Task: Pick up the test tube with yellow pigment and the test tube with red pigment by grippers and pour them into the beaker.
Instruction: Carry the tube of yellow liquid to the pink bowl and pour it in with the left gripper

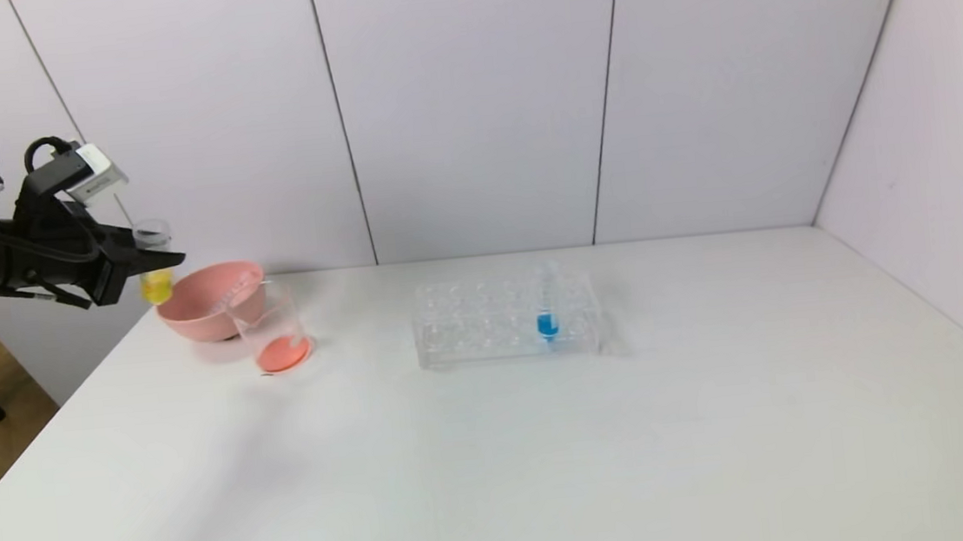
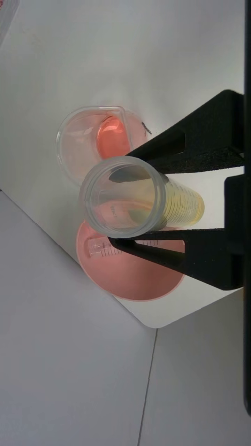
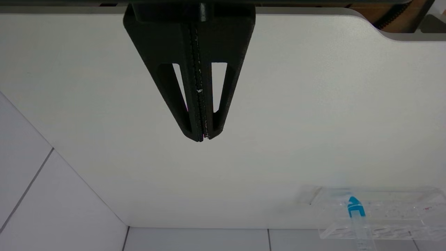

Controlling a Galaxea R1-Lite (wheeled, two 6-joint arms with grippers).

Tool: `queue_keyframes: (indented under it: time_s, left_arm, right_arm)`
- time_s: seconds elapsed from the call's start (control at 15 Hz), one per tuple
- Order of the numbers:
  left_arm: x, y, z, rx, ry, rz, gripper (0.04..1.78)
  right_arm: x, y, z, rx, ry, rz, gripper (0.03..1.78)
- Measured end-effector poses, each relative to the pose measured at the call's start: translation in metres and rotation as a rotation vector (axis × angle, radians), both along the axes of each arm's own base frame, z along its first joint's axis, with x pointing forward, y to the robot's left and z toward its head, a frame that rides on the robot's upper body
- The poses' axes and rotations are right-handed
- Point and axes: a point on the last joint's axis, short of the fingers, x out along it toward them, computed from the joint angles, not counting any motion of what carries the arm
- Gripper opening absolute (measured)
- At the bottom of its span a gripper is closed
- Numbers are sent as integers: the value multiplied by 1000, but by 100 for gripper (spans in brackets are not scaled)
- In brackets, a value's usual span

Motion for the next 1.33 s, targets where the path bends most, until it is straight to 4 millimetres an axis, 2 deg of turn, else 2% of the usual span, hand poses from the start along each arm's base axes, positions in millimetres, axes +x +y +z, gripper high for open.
queue_keyframes:
  time_s: [0.4, 0.67, 0.93, 1.33]
  left_arm:
    - [1, 6, 13, 238, 38, -70, 46]
    - [5, 8, 15, 331, 56, -142, 46]
    - [12, 11, 16, 420, 74, -106, 46]
    - [20, 0, 19, 524, 67, -135, 46]
  right_arm:
    - [0, 0, 0, 0, 0, 0, 11]
    - [0, 0, 0, 0, 0, 0, 11]
    - [0, 0, 0, 0, 0, 0, 11]
    - [0, 0, 0, 1, 0, 0, 11]
